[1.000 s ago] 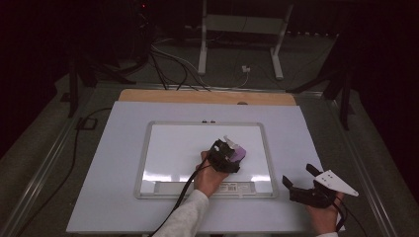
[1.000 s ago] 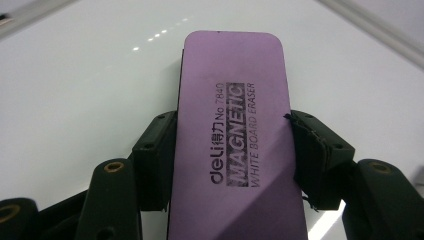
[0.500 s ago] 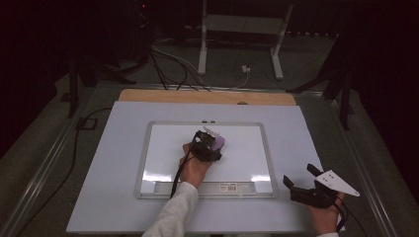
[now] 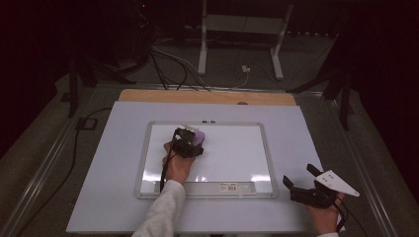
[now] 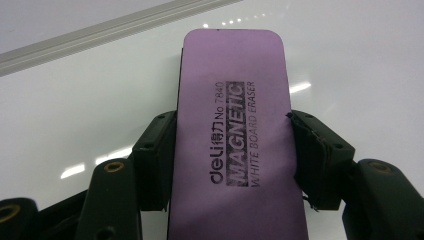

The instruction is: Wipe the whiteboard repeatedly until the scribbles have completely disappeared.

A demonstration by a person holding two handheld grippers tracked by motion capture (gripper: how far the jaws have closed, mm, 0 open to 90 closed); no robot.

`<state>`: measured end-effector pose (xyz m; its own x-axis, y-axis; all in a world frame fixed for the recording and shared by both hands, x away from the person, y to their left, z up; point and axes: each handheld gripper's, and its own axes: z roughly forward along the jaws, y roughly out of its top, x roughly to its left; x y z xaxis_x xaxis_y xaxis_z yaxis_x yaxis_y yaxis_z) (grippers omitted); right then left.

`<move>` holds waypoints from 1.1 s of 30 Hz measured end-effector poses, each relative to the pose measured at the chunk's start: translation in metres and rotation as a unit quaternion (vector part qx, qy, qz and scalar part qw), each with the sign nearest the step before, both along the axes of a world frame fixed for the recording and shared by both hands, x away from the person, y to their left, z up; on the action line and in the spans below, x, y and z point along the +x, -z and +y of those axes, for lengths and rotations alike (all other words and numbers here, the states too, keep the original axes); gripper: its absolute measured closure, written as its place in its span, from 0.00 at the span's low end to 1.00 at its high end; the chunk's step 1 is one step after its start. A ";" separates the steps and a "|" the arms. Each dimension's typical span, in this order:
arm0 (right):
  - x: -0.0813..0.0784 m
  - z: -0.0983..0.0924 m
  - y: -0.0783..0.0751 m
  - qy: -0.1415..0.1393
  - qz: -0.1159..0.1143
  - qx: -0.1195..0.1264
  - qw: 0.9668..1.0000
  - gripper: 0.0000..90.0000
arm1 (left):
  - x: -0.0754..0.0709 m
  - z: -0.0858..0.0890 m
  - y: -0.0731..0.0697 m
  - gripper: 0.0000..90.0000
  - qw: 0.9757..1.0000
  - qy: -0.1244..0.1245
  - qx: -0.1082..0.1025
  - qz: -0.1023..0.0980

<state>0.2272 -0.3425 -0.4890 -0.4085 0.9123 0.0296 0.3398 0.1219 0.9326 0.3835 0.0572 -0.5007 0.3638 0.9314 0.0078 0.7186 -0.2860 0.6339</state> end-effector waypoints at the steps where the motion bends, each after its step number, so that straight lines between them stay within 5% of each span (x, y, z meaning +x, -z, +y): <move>1: 0.000 0.000 0.000 0.000 0.000 0.001 1.000 0.00 | 0.000 0.003 0.000 0.46 1.000 -0.007 -0.002 0.000; 13: 0.000 0.001 0.000 0.000 0.000 0.000 1.000 0.00 | -0.003 0.041 0.001 0.46 0.998 -0.054 -0.006 -0.001; 33: 0.000 0.001 0.000 0.000 0.000 0.000 1.000 0.00 | 0.000 0.069 0.008 0.42 0.995 -0.095 0.001 0.003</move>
<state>0.2277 -0.3417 -0.4892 -0.4081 0.9125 0.0289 0.3399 0.1224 0.9325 0.3831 0.1264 -0.5089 0.1802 0.9836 0.0082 0.7639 -0.1452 0.6288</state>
